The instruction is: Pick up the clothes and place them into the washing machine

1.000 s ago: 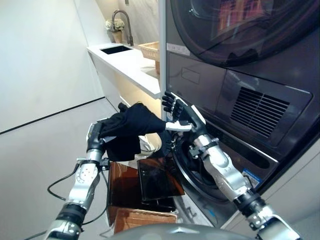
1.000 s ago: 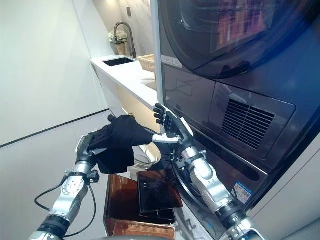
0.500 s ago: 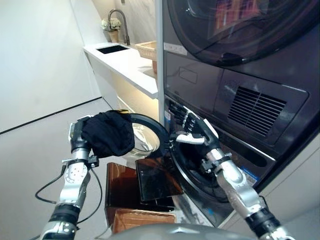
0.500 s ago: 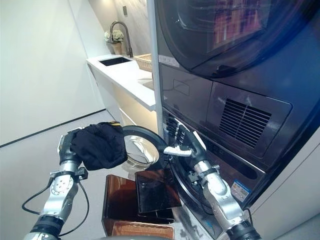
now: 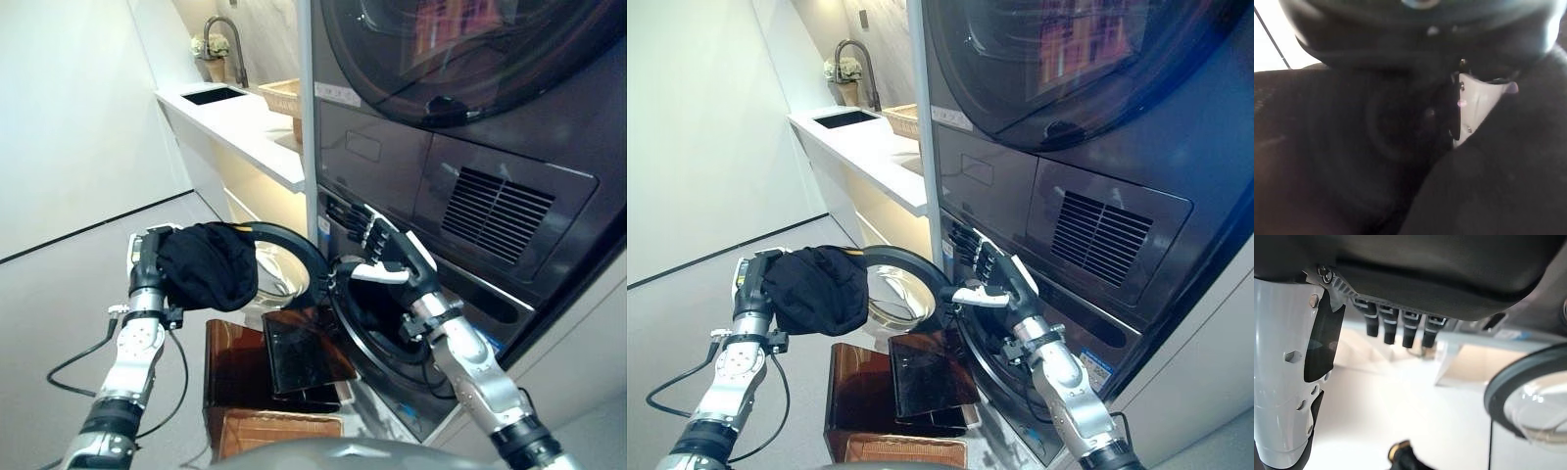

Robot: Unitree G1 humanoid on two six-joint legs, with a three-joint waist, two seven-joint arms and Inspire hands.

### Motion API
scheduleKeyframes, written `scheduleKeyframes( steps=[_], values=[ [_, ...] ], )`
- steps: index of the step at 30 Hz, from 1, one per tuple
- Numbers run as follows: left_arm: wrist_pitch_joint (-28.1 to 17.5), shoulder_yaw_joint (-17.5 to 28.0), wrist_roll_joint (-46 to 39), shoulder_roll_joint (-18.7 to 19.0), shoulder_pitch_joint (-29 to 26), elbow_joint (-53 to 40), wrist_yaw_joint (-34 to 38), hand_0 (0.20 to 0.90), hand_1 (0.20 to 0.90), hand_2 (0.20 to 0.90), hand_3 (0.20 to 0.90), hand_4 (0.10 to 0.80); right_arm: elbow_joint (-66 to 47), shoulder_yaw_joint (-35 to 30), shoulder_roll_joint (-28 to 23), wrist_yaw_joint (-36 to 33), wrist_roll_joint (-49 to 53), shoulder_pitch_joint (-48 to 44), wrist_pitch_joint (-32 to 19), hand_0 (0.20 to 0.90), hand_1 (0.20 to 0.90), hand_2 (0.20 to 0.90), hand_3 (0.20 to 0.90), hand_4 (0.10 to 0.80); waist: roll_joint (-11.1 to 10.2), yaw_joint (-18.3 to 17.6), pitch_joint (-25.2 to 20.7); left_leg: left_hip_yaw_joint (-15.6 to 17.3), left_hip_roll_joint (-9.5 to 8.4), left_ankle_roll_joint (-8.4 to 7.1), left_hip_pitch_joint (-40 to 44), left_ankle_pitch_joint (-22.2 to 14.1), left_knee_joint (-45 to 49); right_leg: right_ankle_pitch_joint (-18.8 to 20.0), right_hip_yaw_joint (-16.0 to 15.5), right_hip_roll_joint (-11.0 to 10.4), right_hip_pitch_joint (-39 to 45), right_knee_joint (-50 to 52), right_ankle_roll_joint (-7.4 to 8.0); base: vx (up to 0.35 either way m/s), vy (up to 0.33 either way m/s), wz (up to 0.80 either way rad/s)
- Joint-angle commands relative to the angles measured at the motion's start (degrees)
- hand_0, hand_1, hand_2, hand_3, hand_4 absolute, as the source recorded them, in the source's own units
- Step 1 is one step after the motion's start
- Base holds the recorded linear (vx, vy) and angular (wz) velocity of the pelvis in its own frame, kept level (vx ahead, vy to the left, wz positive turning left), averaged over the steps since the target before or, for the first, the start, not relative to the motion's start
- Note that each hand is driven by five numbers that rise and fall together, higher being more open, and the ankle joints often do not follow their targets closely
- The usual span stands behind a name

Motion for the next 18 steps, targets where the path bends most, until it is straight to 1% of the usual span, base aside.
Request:
scheduleKeyframes(
  steps=[1,6,10,11,13,18],
  values=[
    [-7.0,2.2,1.1,6.5,-5.4,-6.9,2.2,0.2,0.2,0.2,0.2,0.3,-3.7,2.1,5.2,0.6,2.2,-6.6,-6.6,0.9,0.9,0.9,0.9,0.8,-3.5,-0.7,-4.9,0.8,-2.15,-1.35,-2.0,-2.5,0.5,9.1,0.0,-2.2,3.0,-14.8,2.69,0.0,0.0,0.0],
    [-7.7,0.3,1.8,5.7,-4.9,-12.4,1.0,0.2,0.2,0.2,0.2,0.3,-1.2,7.1,7.9,0.5,3.0,-10.4,-6.4,0.9,0.9,0.9,0.9,0.8,-3.4,0.0,-4.8,0.6,-2.17,-1.33,-2.0,-2.5,0.4,9.1,-0.3,-2.4,3.2,-14.8,2.61,0.0,0.0,0.0],
    [-8.2,0.1,1.7,5.7,-4.8,-15.1,0.5,0.2,0.2,0.2,0.2,0.3,-0.6,8.9,8.7,0.5,3.3,-11.8,-6.5,0.9,0.9,0.9,0.9,0.8,-3.4,0.2,-4.7,0.6,-2.19,-1.36,-2.0,-2.5,0.4,9.1,-0.4,-2.4,3.2,-14.7,2.6,0.0,0.0,0.0],
    [-8.7,-0.3,1.1,5.5,-4.7,-17.3,0.1,0.2,0.2,0.2,0.2,0.3,-0.6,9.7,9.2,0.4,4.0,-12.5,-6.6,0.9,0.9,0.9,0.9,0.8,-3.4,0.4,-4.7,0.5,-2.21,-1.37,-2.1,-2.4,0.4,9.1,-0.5,-2.5,3.2,-14.8,2.58,0.0,0.0,0.0],
    [-9.0,-0.7,0.7,5.4,-4.6,-19.0,-0.3,0.2,0.2,0.2,0.2,0.3,-0.2,10.8,10.0,0.3,5.2,-13.3,-6.7,0.9,0.9,0.9,0.9,0.8,-3.4,0.5,-4.6,0.5,-2.22,-1.37,-2.1,-2.4,0.4,9.1,-0.6,-2.5,3.2,-14.8,2.59,0.0,0.0,0.0],
    [-9.7,-2.1,0.6,5.5,-4.7,-21.3,-0.6,0.2,0.2,0.2,0.2,0.3,-0.1,13.1,11.6,0.1,6.8,-15.1,-6.9,0.9,0.9,0.9,0.9,0.8,-3.4,0.7,-4.5,0.4,-2.27,-1.39,-2.1,-2.4,0.4,9.1,-0.7,-2.5,3.2,-14.7,2.54,-0.003,0.0,0.02]
  ],
)
